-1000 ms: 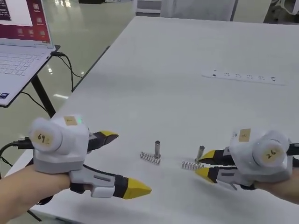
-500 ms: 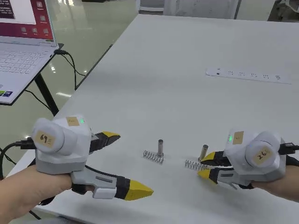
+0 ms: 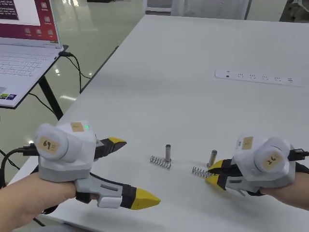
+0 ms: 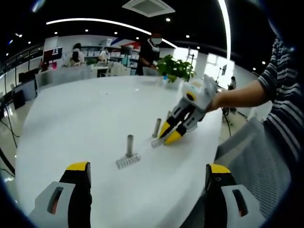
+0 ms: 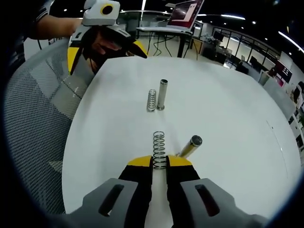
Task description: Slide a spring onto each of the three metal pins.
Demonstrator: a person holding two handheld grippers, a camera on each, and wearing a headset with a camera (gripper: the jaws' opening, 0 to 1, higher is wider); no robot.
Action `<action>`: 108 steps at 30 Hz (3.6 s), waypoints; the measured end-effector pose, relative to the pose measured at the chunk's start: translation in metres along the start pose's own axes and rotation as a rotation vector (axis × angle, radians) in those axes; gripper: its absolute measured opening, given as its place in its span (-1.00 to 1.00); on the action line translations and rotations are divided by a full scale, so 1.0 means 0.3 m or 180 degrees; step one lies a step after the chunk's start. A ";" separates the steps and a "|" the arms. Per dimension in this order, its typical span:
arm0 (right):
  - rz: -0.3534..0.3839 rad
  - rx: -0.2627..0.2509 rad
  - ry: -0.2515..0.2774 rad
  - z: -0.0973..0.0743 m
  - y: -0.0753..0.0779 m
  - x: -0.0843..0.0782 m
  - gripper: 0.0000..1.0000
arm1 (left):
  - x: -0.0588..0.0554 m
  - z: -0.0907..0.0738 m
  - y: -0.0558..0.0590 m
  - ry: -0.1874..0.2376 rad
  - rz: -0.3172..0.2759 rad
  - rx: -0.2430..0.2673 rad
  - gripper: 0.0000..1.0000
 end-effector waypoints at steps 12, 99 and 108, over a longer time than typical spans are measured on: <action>-0.0176 0.0066 0.0018 -0.089 -0.018 0.023 -0.85 | -0.004 0.018 0.031 -0.0025 -0.0008 -0.0168 0.91; -0.0566 0.0423 0.0195 -0.280 -0.177 0.093 -0.72 | 0.102 0.309 0.246 0.0111 0.0663 -0.1682 -0.95; -0.0442 0.0393 0.0219 -0.284 -0.175 0.077 -0.79 | 0.105 0.315 0.248 0.0066 0.0668 -0.1769 -0.95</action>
Point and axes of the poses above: the centre of the closed fingertips' face, and the gripper's own axes: z roughly forward along the fingers, y roughly to its right, x roughly out of its top, the point moved 9 cm from there along -z, roughly backward along the fingers, and after that the axes turned 5 degrees about y, right-handed, at the moved point
